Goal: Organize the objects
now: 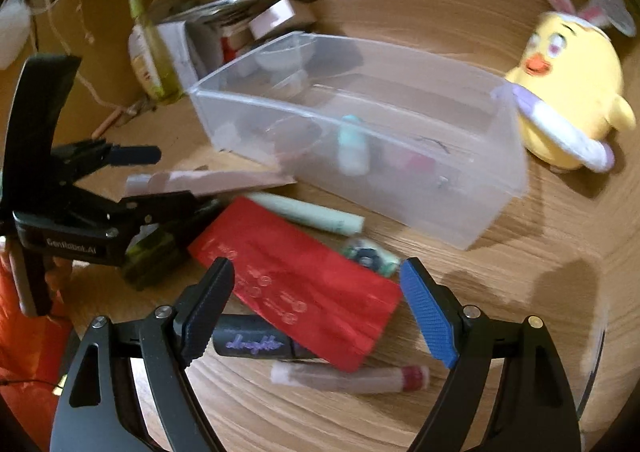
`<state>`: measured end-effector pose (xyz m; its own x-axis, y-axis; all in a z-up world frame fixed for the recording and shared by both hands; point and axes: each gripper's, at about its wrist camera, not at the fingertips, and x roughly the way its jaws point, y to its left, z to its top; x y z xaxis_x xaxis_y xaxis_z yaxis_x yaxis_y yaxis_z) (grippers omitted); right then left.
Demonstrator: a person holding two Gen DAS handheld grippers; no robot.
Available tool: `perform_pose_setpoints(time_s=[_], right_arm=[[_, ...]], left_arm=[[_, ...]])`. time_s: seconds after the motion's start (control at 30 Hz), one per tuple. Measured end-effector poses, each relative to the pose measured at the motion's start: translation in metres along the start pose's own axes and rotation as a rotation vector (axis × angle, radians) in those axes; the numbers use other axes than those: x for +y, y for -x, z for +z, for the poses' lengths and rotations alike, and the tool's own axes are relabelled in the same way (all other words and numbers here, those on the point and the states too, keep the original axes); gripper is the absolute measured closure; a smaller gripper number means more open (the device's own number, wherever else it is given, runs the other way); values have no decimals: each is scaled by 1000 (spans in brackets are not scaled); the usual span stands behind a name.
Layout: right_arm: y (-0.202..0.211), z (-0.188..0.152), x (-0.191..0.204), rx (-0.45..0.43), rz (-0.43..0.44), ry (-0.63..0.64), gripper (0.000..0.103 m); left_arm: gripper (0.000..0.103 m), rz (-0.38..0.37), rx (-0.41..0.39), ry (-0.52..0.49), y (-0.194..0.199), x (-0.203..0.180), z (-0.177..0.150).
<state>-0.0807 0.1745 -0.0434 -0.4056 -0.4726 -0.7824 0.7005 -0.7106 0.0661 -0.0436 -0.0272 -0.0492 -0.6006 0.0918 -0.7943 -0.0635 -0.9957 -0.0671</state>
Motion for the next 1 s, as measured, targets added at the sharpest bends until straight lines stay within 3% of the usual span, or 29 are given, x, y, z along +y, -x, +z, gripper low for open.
perform_pose_setpoints(time_s=[0.4, 0.77, 1.0], right_arm=[[-25, 15, 27, 69, 31, 148, 17], [-40, 26, 38, 107, 32, 219, 17], [-49, 36, 42, 123, 12, 246, 17]], left_arm=[[11, 6, -65, 60, 23, 23, -24], [54, -58, -82, 90, 14, 29, -28], [56, -75, -69, 84, 13, 32, -25]])
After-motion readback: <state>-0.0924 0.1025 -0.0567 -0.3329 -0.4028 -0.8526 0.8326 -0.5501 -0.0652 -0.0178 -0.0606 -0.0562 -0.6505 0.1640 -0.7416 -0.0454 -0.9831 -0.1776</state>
